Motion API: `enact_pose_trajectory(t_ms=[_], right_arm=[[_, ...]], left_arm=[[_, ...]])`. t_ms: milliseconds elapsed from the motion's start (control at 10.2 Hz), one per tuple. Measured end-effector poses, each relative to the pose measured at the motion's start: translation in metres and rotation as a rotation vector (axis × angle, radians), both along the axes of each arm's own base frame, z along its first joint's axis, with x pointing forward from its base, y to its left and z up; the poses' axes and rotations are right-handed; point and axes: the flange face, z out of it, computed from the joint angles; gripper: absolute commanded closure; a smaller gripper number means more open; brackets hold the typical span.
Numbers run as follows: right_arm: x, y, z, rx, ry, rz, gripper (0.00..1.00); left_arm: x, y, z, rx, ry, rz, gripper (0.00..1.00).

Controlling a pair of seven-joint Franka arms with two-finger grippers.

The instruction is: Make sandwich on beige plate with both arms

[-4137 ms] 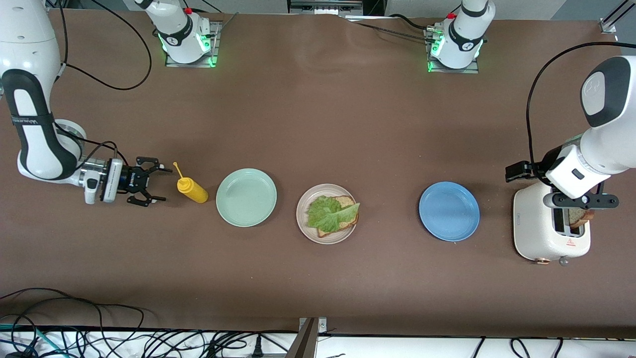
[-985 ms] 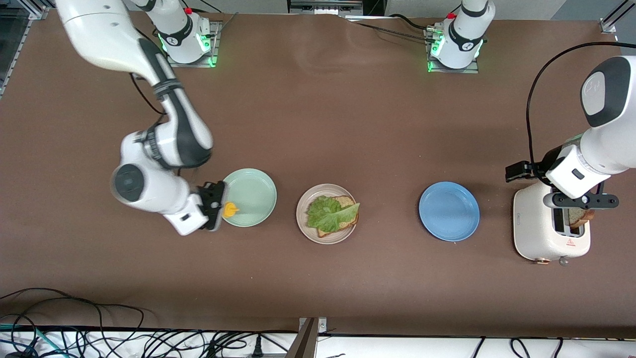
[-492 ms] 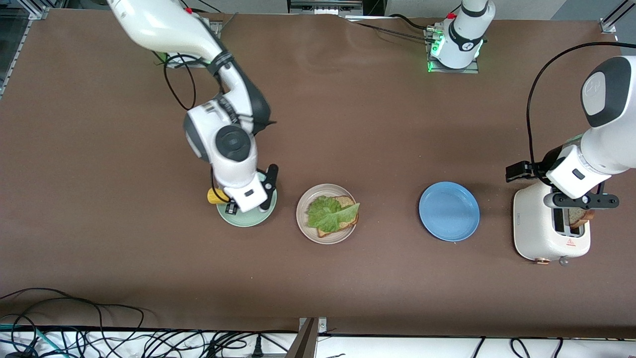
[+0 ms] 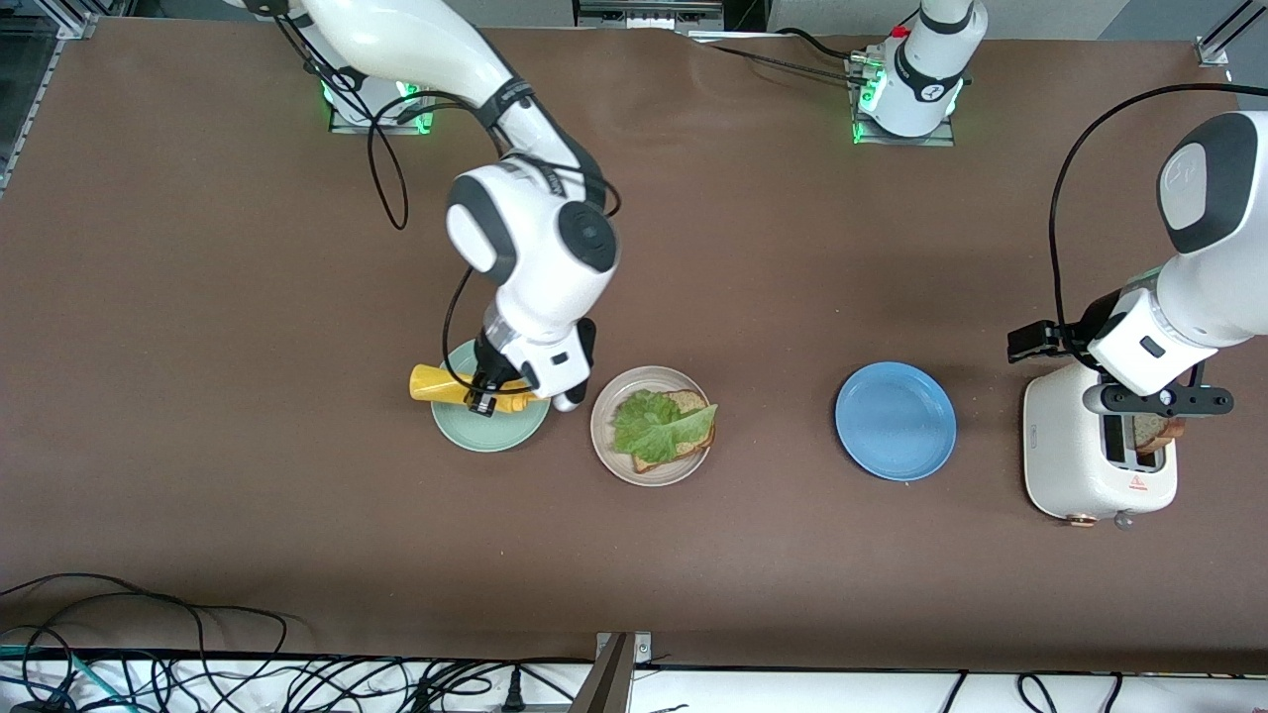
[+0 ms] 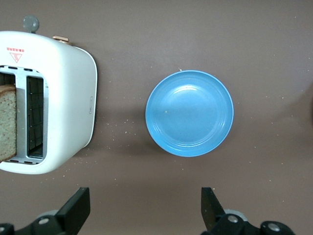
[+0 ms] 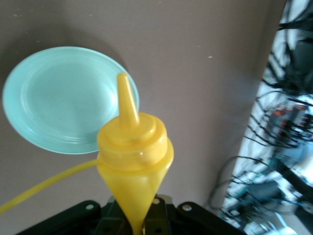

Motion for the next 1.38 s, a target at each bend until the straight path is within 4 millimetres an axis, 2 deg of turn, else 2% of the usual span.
enact_pose_trajectory(t_ms=[98,295,394,492,788,985,1083,1182,1379], right_arm=[[-0.016,0.024,-0.009,-0.057,-0.055,0.029,1.0],[-0.048,0.065,-0.046,-0.122,-0.097,0.068,1.0],[-0.053,0.072,-0.056,-0.139,-0.106,0.076,1.0],[-0.052,0.072,-0.057,-0.147,-0.113,0.077,1.0],[-0.039,0.059,-0.049,-0.111,-0.103,0.024,1.0],[-0.015,0.027,-0.034,-0.027,-0.047,-0.069,1.0],[0.003,0.002,-0.021,0.05,0.001,-0.128,1.0],[0.024,-0.031,-0.008,0.146,0.066,-0.173,1.0],[0.069,-0.11,0.018,0.377,0.186,-0.213,1.0]], left_arm=[[0.0,0.0,0.0,0.0,0.0,0.0,0.0],[0.0,0.0,0.0,0.0,0.0,0.0,0.0],[0.0,0.0,0.0,0.0,0.0,0.0,0.0],[0.0,0.0,0.0,0.0,0.0,0.0,0.0],[0.0,0.0,0.0,0.0,0.0,0.001,0.0],[0.0,0.0,0.0,0.0,0.0,0.001,0.0],[0.0,0.0,0.0,0.0,0.0,0.0,0.0],[0.0,0.0,0.0,0.0,0.0,0.0,0.0],[0.0,0.0,0.0,-0.001,0.0,0.0,0.0]])
